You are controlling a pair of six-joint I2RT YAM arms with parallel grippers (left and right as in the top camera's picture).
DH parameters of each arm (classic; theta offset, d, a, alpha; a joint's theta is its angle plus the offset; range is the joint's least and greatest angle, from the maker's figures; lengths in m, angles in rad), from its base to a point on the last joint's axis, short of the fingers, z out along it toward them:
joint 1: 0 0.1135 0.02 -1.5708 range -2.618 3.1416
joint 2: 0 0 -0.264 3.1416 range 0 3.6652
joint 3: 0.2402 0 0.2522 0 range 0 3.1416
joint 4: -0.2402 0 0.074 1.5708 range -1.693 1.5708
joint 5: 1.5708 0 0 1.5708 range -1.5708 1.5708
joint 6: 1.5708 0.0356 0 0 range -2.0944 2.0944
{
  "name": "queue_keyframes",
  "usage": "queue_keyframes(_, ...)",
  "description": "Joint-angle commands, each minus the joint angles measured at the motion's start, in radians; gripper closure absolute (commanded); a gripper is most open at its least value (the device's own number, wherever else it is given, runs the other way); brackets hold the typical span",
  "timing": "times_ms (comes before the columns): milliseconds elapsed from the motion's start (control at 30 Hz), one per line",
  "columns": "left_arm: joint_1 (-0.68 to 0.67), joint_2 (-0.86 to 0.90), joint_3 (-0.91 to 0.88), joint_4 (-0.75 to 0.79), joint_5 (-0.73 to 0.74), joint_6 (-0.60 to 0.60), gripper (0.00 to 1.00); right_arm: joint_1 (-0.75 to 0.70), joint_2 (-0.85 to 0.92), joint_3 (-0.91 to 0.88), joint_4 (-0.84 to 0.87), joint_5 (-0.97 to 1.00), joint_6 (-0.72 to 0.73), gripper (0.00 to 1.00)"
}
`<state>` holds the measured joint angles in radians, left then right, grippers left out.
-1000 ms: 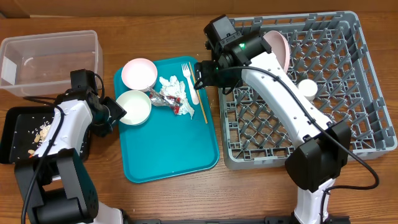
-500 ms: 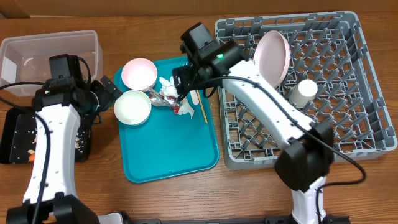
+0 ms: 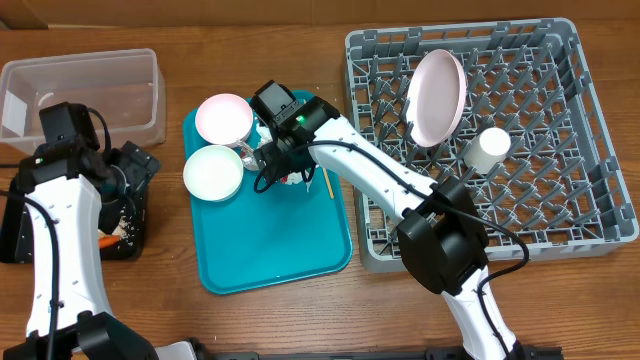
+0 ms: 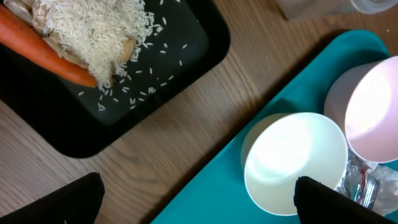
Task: Sort waste into correct bins and load items into the dishwasher rack
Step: 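Move the right gripper back over the teal tray to the white bowl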
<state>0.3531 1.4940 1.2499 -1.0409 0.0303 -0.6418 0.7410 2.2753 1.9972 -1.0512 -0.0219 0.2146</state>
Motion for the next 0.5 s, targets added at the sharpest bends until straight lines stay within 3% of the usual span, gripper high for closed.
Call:
queue_keyframes(0,-0.022,-0.008,0.013,0.021,0.127,0.143,0.00,-0.003,-0.010,0.034,-0.010,0.028,0.008,0.16)
queue_keyframes(133,-0.072,0.002,0.013,0.029,0.086,0.097,0.02,-0.016,-0.031,0.116,-0.098,0.029,0.021,0.15)
queue_keyframes(233,-0.119,0.056,0.013,0.028,0.082,0.039,0.12,-0.030,-0.063,0.243,-0.208,0.029,0.022,0.14)
queue_keyframes(467,-0.171,0.189,0.013,0.055,0.056,0.015,0.11,-0.045,-0.114,0.389,-0.322,0.006,0.022,0.14)
